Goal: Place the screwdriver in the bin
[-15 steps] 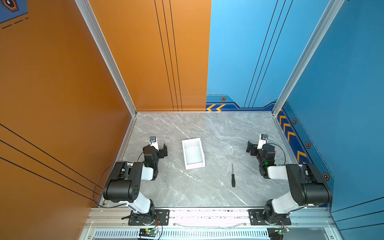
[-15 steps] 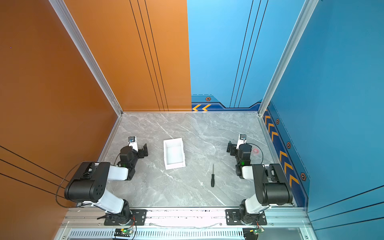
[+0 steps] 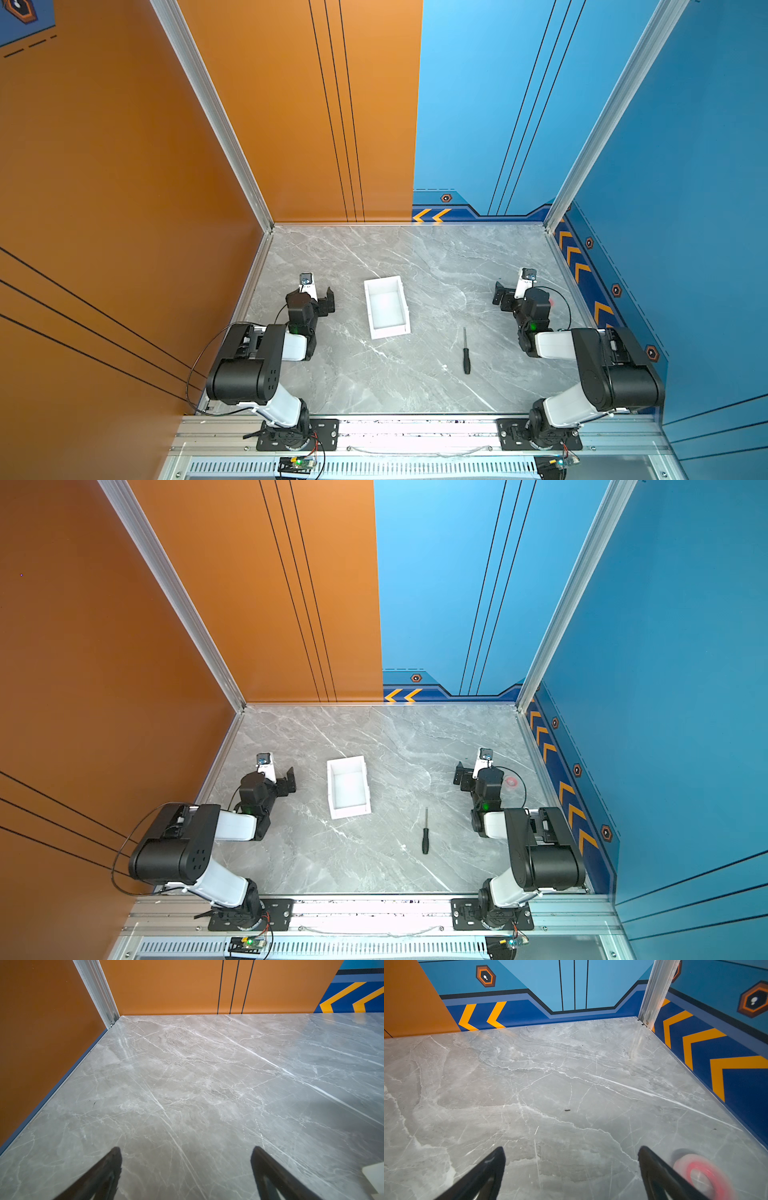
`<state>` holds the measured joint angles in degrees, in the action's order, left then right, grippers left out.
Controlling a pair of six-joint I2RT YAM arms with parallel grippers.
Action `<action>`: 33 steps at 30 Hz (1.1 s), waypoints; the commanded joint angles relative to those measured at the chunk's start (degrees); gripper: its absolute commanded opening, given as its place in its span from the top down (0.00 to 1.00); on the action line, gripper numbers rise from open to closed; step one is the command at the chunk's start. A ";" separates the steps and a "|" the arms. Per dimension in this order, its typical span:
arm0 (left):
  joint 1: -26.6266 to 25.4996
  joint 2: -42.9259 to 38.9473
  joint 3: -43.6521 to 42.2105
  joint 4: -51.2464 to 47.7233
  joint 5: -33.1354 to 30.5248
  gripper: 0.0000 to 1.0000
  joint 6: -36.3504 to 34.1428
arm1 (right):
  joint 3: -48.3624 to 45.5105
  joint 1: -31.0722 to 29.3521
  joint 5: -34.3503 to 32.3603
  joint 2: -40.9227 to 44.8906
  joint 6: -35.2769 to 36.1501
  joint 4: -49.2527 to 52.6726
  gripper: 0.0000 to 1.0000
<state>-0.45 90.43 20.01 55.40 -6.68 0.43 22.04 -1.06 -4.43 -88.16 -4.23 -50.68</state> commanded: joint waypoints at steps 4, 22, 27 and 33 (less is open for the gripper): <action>-0.52 -0.69 1.09 -0.80 2.25 0.02 -1.68 | -0.60 0.36 0.85 -0.51 0.73 -1.29 0.00; -0.17 -0.70 1.43 -1.52 4.26 0.02 -1.70 | -0.47 0.62 1.17 -0.52 0.66 -1.18 0.00; -0.67 -3.26 0.70 -1.99 4.03 0.02 -2.40 | -0.60 0.10 -0.96 -0.43 0.59 -1.36 0.00; -2.55 -12.95 2.82 -14.07 2.76 0.02 -4.20 | 5.13 -1.60 -7.15 4.43 0.39 12.81 0.00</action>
<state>-2.02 81.32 20.56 48.75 -3.84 -1.93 23.07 -2.02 -7.33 -87.00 -4.23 -46.46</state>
